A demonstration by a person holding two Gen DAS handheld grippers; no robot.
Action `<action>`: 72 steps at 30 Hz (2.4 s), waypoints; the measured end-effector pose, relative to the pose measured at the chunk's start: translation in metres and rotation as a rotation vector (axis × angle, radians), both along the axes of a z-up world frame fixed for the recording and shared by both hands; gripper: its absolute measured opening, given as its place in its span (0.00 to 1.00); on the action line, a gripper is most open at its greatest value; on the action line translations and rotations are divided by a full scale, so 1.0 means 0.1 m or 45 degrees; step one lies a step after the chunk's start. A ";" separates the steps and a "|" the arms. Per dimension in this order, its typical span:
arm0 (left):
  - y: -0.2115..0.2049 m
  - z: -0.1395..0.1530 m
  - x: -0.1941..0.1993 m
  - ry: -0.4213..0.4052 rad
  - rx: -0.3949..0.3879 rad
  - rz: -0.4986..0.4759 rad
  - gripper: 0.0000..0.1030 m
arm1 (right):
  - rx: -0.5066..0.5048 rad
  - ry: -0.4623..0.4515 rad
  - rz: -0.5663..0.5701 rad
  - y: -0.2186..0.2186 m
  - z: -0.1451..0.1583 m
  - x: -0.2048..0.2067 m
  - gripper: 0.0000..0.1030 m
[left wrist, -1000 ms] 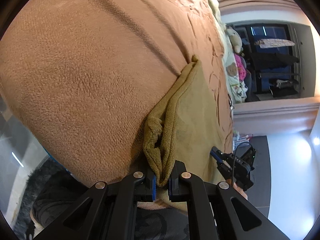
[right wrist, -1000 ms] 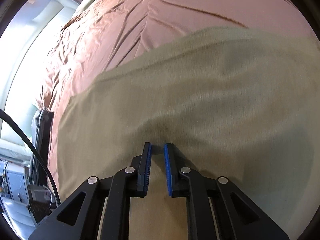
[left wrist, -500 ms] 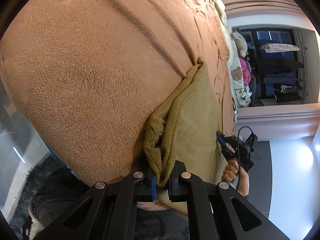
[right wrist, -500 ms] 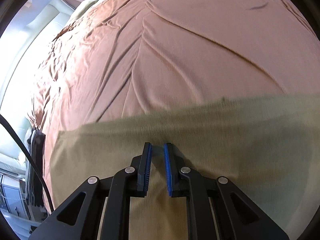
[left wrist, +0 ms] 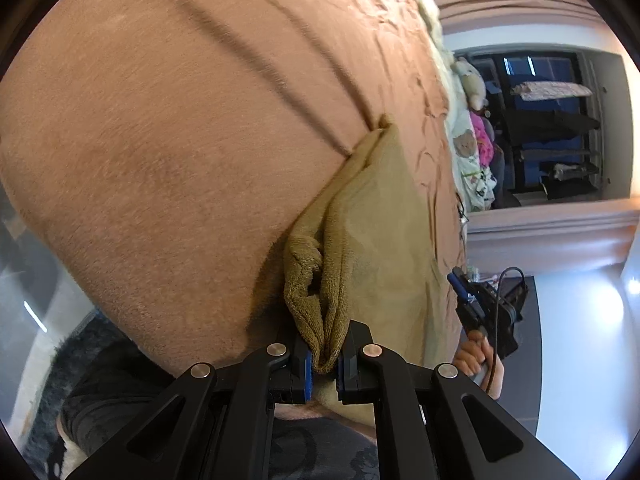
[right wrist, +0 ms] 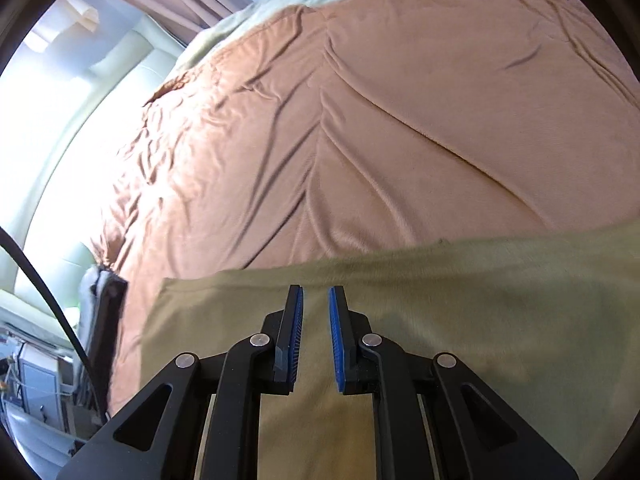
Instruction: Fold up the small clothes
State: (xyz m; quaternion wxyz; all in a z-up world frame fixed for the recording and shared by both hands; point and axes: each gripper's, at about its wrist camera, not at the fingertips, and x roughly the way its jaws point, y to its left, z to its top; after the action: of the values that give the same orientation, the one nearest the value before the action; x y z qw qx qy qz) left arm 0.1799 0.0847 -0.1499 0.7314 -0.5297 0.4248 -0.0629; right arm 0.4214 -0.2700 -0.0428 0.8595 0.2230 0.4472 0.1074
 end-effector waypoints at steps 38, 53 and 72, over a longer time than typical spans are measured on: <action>-0.89 1.42 0.60 -0.351 0.142 -0.382 0.07 | 0.180 0.151 0.070 0.14 -0.40 -2.04 0.12; -1.81 1.72 0.93 -0.439 0.145 -0.613 0.07 | 0.262 -0.004 -0.013 -0.33 0.05 -2.38 0.12; -3.29 1.55 0.96 -0.405 0.152 -0.932 0.07 | 0.255 -0.162 -0.288 -1.13 0.34 -3.26 0.42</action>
State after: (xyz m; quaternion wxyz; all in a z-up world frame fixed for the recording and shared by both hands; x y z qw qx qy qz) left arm 0.2762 -0.2447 0.0052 0.7467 -0.2838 0.4699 -0.3757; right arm 0.0952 -0.3829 -0.0085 0.8662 0.3493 0.3510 0.0678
